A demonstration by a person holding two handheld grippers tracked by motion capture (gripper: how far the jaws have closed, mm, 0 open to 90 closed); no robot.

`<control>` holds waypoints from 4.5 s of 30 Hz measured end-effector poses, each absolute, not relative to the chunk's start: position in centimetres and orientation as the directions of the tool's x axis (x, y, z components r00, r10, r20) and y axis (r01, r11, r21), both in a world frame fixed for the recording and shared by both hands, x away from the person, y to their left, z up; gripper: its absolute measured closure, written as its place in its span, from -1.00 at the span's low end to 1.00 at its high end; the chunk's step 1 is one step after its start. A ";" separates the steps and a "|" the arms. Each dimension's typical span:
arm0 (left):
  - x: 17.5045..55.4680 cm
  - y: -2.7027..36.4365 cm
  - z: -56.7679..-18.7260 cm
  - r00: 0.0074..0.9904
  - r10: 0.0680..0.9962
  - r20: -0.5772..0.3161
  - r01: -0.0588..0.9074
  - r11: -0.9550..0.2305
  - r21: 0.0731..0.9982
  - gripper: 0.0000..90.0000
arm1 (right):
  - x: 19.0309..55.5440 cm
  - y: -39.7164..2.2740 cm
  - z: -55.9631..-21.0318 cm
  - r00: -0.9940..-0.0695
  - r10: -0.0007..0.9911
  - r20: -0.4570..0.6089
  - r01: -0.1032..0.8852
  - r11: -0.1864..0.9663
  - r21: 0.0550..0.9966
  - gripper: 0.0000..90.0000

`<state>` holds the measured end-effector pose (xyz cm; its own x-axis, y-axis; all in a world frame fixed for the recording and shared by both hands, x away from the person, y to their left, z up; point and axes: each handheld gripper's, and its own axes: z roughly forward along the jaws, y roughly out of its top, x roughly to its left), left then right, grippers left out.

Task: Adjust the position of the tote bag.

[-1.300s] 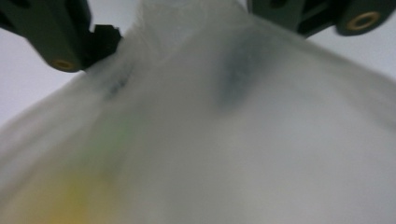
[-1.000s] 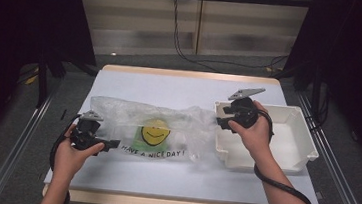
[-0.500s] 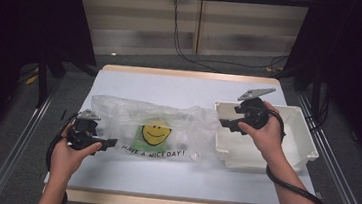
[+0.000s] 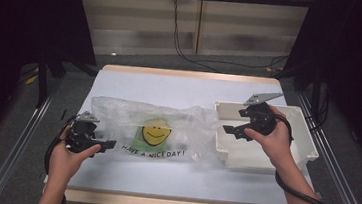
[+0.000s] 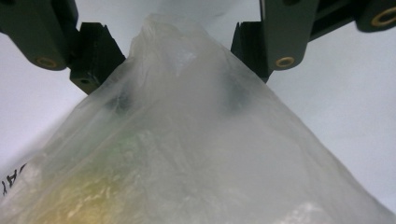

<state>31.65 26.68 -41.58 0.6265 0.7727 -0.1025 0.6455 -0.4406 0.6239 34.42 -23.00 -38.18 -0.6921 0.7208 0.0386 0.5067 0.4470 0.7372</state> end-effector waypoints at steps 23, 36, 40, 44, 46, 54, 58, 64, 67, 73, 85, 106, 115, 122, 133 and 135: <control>31.0 27.3 -41.3 0.598 0.770 -0.224 0.726 -0.402 0.558 0.57 | 34.1 -19.6 -36.8 -0.769 0.637 0.048 0.434 0.465 0.772 -0.73; 31.0 26.0 -40.6 0.636 0.750 -0.182 0.660 -0.406 0.633 0.88 | 34.4 -16.7 -36.0 -0.822 0.568 0.047 0.394 0.507 0.767 -0.51; 31.2 25.8 -40.3 0.636 0.754 -0.163 0.641 -0.399 0.656 0.90 | 34.5 -15.6 -35.6 -0.833 0.552 0.041 0.379 0.514 0.770 -0.51; 31.5 25.5 -40.1 0.639 0.755 -0.147 0.625 -0.398 0.672 0.90 | 34.8 -14.0 -35.3 -0.854 0.520 0.024 0.351 0.542 0.763 -0.39; 31.6 25.4 -40.1 0.642 0.752 -0.150 0.624 -0.400 0.671 0.90 | 34.8 -13.8 -35.3 -0.856 0.516 0.027 0.352 0.545 0.761 -0.38; 31.8 24.9 -40.0 0.660 0.738 -0.141 0.613 -0.421 0.668 0.91 | 35.2 -11.3 -34.9 -0.856 0.517 0.010 0.345 0.557 0.756 -0.56; 31.8 24.8 -40.0 0.666 0.733 -0.138 0.609 -0.426 0.669 0.91 | 35.4 -10.3 -34.7 -0.857 0.516 -0.004 0.335 0.562 0.756 -0.58; 31.7 24.8 -39.9 0.668 0.731 -0.138 0.608 -0.429 0.668 0.90 | 35.7 -9.7 -34.8 -0.860 0.510 -0.029 0.326 0.593 0.736 -0.41; 31.6 24.8 -39.9 0.678 0.720 -0.147 0.608 -0.437 0.663 0.45 | 35.8 -10.5 -35.0 -0.853 0.520 -0.032 0.337 0.597 0.728 0.27; 31.0 24.1 -40.1 0.711 0.679 -0.183 0.596 -0.444 0.669 0.12 | 36.1 -11.4 -35.4 -0.826 0.562 0.024 0.399 0.556 0.729 1.00; 29.9 21.6 -40.3 0.764 0.633 -0.124 0.531 -0.508 0.678 0.14 | 36.2 -11.7 -35.6 -0.806 0.584 0.096 0.454 0.507 0.732 1.00; 29.2 18.0 -43.0 0.837 0.537 -0.104 0.452 -0.571 0.685 0.66 | 36.4 -11.6 -36.0 -0.797 0.593 0.116 0.479 0.502 0.720 1.00; 29.7 15.7 -42.4 0.845 0.533 -0.045 0.392 -0.559 0.730 0.41 | 36.1 -11.6 -36.3 -0.798 0.586 0.142 0.491 0.494 0.718 1.00; 29.9 14.0 -41.6 0.839 0.543 -0.020 0.380 -0.561 0.736 0.27 | 35.6 -12.4 -35.7 -0.781 0.620 0.078 0.471 0.502 0.726 0.33; 30.5 11.8 -41.6 0.858 0.512 -0.042 0.365 -0.552 0.750 0.25 | 35.4 -13.0 -36.3 -0.784 0.621 0.020 0.463 0.563 0.684 0.03; 30.8 11.6 -41.7 0.862 0.505 -0.034 0.358 -0.561 0.746 0.24 | 35.4 -12.8 -36.6 -0.792 0.609 0.037 0.467 0.566 0.679 0.15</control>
